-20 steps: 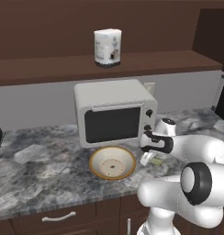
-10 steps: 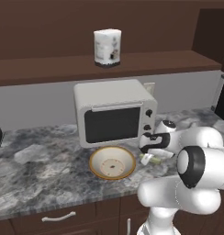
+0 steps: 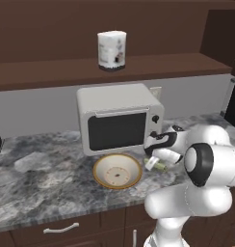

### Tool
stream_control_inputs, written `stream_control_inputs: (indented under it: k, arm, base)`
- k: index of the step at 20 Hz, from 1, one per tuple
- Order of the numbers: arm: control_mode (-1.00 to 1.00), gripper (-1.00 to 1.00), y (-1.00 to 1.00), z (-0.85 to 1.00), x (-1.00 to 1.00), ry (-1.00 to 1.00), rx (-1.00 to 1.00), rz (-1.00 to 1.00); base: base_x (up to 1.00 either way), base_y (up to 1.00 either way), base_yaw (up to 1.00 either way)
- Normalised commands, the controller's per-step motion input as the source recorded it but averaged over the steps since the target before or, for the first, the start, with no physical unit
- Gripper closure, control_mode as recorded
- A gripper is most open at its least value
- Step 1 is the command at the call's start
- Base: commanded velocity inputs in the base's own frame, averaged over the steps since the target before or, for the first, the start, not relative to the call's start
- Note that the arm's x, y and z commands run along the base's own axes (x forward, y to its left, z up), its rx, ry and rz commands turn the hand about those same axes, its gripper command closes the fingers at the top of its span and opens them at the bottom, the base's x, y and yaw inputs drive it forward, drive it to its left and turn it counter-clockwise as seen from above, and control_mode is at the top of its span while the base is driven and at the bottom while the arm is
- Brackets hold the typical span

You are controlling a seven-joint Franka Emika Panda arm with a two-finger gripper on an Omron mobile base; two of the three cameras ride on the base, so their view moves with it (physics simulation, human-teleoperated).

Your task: Pick the egg and butter from the fridge and place them by the bowl for mixing.

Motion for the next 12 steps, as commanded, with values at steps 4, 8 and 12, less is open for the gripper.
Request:
stream_control_inputs:
  k: [4, 8, 12]
  arm:
    - [-1.00, -1.00, 0.29, -0.18, -0.27, 0.00, 0.04, 0.00]
    - [-1.00, -1.00, 0.41, 0.00, -0.62, -0.05, 0.00, 0.00]
    - [-1.00, -1.00, 0.06, 0.47, -0.68, -0.05, -0.04, -0.02]
  base:
    - [0.00, 0.00, 0.00]
    - [0.00, 0.00, 0.00]
    - [0.00, 0.00, 0.00]
